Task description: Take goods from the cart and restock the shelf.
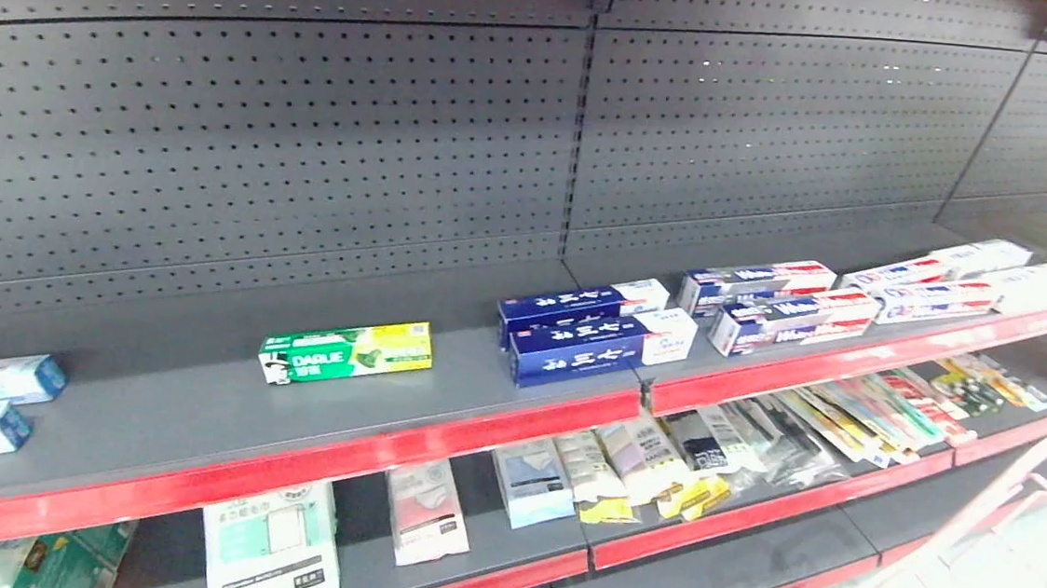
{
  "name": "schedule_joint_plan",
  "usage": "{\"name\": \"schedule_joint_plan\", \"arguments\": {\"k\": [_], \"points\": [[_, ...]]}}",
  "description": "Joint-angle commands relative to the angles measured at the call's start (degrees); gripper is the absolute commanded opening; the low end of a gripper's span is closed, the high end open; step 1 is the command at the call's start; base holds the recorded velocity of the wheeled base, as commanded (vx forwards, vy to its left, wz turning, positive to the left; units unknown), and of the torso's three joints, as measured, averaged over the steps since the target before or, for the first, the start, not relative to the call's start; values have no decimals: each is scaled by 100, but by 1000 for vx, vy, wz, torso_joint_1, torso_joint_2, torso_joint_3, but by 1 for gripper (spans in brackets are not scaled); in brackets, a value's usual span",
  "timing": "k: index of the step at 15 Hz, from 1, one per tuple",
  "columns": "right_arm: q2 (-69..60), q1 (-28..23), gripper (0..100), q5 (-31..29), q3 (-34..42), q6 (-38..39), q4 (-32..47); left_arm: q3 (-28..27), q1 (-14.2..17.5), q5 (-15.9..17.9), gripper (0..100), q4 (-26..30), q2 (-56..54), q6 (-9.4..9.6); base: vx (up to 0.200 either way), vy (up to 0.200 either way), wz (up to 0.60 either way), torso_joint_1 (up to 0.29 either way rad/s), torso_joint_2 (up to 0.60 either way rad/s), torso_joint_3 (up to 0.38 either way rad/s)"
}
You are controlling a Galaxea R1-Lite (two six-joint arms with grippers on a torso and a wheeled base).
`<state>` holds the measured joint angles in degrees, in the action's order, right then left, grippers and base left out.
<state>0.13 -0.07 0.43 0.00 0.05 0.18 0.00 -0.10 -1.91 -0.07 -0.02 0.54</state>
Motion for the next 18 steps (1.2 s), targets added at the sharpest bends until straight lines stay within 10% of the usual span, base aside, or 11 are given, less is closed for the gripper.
{"name": "schedule_joint_plan", "arguments": {"k": [1, 16, 18], "points": [[-5, -1, 100, 1, 0, 4, -1, 0, 1, -2, 100, -1, 2, -1, 0, 0, -600, -2, -2, 2], [154, -54, 100, 10, -105, 65, -9, 0, 1, -2, 100, -1, 2, -1, 0, 0, -200, 2, 0, 0], [2342, -1, 100, -60, -2197, 707, -9, 0, 1, -2, 100, -1, 2, -10, 0, 0, 0, 0, 0, 0]]}}
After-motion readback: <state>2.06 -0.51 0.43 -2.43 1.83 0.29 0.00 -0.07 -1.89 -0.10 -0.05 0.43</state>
